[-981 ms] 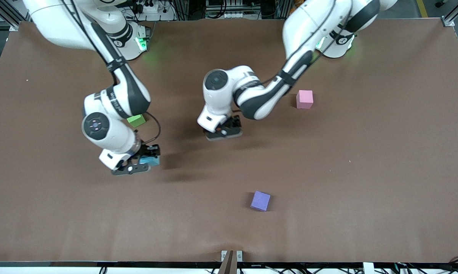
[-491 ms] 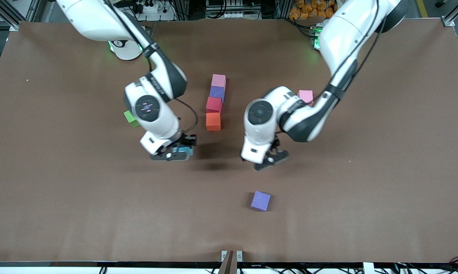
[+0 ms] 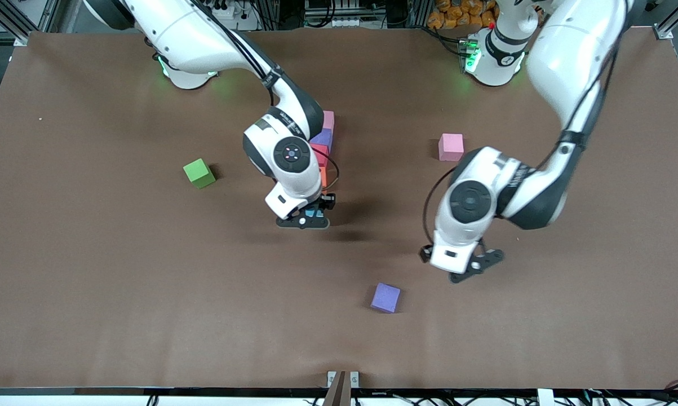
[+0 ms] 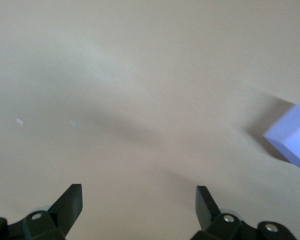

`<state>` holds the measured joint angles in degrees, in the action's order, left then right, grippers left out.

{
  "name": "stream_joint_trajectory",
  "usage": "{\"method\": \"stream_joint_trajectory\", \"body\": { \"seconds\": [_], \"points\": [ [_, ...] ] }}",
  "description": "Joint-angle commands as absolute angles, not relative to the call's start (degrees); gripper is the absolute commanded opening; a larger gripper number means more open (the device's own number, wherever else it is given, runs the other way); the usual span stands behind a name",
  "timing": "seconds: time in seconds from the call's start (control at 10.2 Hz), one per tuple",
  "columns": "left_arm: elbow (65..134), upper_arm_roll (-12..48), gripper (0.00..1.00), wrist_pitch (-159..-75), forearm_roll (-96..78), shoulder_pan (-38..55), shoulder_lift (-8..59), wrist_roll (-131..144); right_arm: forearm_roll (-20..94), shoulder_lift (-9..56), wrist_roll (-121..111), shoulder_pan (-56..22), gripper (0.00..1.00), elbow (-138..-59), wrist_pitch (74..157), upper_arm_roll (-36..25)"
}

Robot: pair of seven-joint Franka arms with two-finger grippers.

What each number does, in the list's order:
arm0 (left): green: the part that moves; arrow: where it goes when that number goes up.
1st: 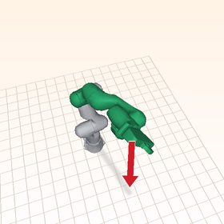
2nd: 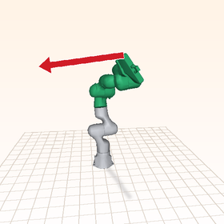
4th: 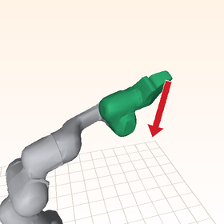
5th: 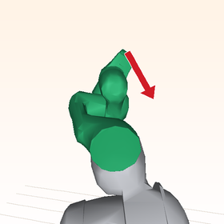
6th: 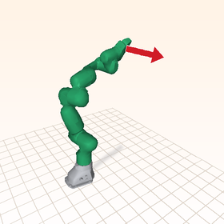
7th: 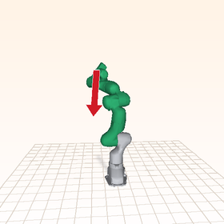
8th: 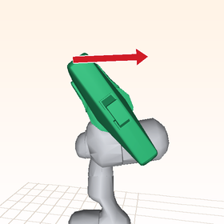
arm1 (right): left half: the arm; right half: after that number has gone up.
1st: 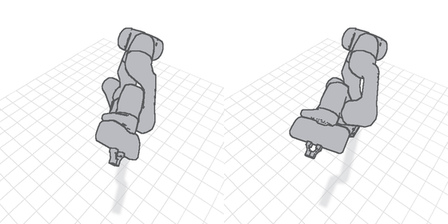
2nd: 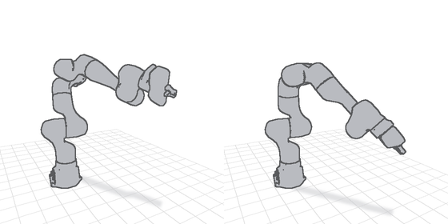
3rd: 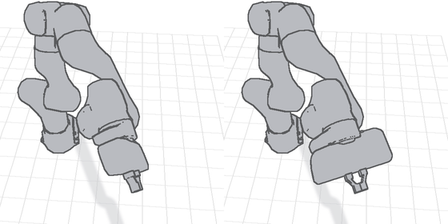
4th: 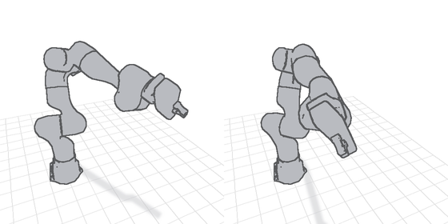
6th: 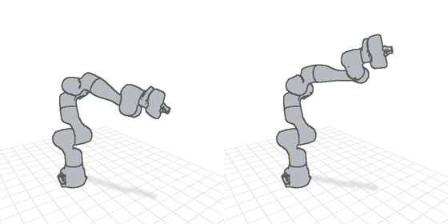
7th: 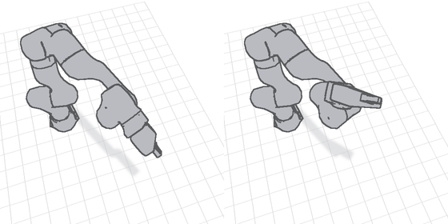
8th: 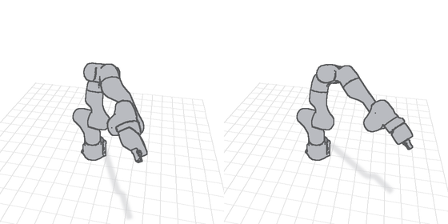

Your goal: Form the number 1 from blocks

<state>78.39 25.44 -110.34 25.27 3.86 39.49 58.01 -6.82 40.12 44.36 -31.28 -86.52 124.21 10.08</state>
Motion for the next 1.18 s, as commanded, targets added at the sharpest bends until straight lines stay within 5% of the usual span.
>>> {"method": "stream_joint_trajectory", "body": {
  "seconds": [0.0, 0.79, 0.88, 1.08],
  "points": [
    [80.5, 26.6, 1.00, -108.9, 21.5, -1.3, 35.4, 50.9, -8.5, 42.1, 45.3, -31.7, 0.00, -84.3, 123.6, 9.8],
    [83.9, 26.8, 1.00, -102.4, 15.9, -7.1, 28.2, 41.2, -6.3, 42.2, 45.7, -31.2, 0.00, -89.5, 127.7, 10.1],
    [86.5, 23.7, 1.00, -102.4, 12.9, -5.8, 24.6, 36.6, -5.5, 42.1, 45.8, -31.3, 0.00, -89.6, 127.7, 10.1],
    [93.4, 7.8, 1.00, -103.4, 3.7, 4.2, 16.9, 24.8, -5.2, 42.0, 46.0, -31.5, 0.00, -89.8, 127.7, 10.1]
  ]
}}
